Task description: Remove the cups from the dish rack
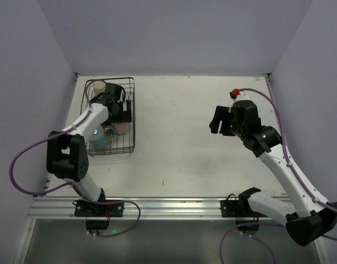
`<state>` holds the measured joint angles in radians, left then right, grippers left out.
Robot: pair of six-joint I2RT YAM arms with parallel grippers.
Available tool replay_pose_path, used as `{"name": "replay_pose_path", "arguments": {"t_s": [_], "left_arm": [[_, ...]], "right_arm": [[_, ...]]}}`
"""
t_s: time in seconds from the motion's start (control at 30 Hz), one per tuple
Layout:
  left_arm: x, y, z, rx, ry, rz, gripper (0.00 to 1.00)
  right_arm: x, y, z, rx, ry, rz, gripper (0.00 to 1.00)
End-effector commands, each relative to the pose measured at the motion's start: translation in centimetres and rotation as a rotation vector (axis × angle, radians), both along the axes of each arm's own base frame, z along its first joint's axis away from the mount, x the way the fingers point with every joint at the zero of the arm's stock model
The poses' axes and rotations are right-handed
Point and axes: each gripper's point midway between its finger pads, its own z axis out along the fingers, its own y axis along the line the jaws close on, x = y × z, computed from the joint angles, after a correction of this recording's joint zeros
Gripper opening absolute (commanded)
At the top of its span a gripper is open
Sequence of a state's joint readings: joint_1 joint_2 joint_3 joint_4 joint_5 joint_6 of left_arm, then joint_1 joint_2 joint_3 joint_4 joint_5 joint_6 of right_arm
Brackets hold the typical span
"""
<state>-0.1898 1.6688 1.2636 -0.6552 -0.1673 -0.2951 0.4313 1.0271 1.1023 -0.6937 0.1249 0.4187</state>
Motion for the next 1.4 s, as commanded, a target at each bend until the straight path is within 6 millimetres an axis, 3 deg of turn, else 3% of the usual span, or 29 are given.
{"name": "replay_pose_path", "arguments": {"t_s": [0.0,0.4,0.77,1.2,1.27,1.37], "left_arm": [[1.1,0.0,0.2,-0.023,-0.037,-0.006,0.96],[1.9,-0.2,0.3,-0.049,-0.044,-0.001,0.96],[2.5,-0.3,1.1,-0.075,-0.070,-0.001,0.86],[3.0,-0.3,1.2,-0.085,-0.071,-0.002,0.87],[3.1,-0.3,1.3,-0.089,-0.076,-0.001,0.83],[3.2,-0.4,1.4,-0.097,-0.081,-0.003,0.65]], "right_arm": [[0.1,0.4,0.3,0.024,-0.024,0.009,0.70],[-0.2,0.2,-0.1,0.017,-0.018,0.011,0.71],[-0.2,0.5,-1.1,0.017,0.007,0.017,0.71],[-0.2,0.5,-1.4,0.019,0.012,0.020,0.71],[-0.3,0.6,-1.6,0.019,0.016,0.022,0.71],[-0.3,0.7,-1.7,0.024,0.020,0.027,0.71]]}}
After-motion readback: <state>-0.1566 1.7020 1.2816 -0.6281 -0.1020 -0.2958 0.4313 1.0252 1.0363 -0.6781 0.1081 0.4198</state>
